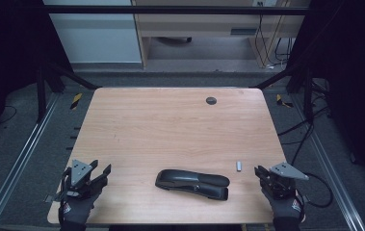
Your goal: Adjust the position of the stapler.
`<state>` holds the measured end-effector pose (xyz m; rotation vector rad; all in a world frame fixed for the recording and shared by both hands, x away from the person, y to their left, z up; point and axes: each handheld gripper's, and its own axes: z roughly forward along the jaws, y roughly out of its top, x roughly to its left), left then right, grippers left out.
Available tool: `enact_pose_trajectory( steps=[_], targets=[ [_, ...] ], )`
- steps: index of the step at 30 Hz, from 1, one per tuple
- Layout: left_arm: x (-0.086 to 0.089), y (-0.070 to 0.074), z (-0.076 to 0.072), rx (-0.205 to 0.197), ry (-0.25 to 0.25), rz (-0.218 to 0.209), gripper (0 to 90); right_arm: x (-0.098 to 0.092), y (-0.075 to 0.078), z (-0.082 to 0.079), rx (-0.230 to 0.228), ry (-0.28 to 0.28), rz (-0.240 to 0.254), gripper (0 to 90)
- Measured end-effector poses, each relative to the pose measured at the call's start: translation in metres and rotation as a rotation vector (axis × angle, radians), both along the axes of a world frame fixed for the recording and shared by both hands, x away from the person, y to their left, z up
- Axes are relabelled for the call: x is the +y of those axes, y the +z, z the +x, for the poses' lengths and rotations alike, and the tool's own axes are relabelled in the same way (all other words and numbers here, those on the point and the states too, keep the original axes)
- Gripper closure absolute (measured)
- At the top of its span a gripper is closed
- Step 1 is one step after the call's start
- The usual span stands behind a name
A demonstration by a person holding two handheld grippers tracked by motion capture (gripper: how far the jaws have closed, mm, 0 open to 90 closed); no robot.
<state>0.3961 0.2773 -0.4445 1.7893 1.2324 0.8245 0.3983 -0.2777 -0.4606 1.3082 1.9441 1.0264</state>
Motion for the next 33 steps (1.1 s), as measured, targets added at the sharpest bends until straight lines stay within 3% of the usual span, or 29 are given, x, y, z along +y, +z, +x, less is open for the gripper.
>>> enact_pose_trajectory(
  steps=[6,9,14,23,27,33],
  targets=[
    [-0.003,0.002,-0.002,0.000,-0.015,0.005,47.7,0.008,0.001,-0.004,0.008,0.037,-0.041,90.0],
    [-0.006,0.001,-0.002,0.011,-0.026,-0.006,47.9,0.007,0.002,-0.008,-0.005,0.053,-0.007,90.0],
    [-0.012,0.001,-0.003,0.010,-0.050,0.023,47.8,0.007,0.004,-0.012,-0.020,0.096,0.026,90.0],
    [-0.013,0.003,-0.005,0.000,-0.052,0.033,47.8,0.012,0.010,-0.016,-0.042,0.140,0.014,90.0],
    [-0.013,0.003,-0.005,-0.001,-0.053,0.035,47.8,0.012,0.009,-0.017,-0.034,0.112,0.006,75.4],
    [-0.013,0.003,-0.005,-0.006,-0.054,0.040,47.7,0.011,0.006,-0.017,-0.052,0.080,0.006,67.6]
  ],
)
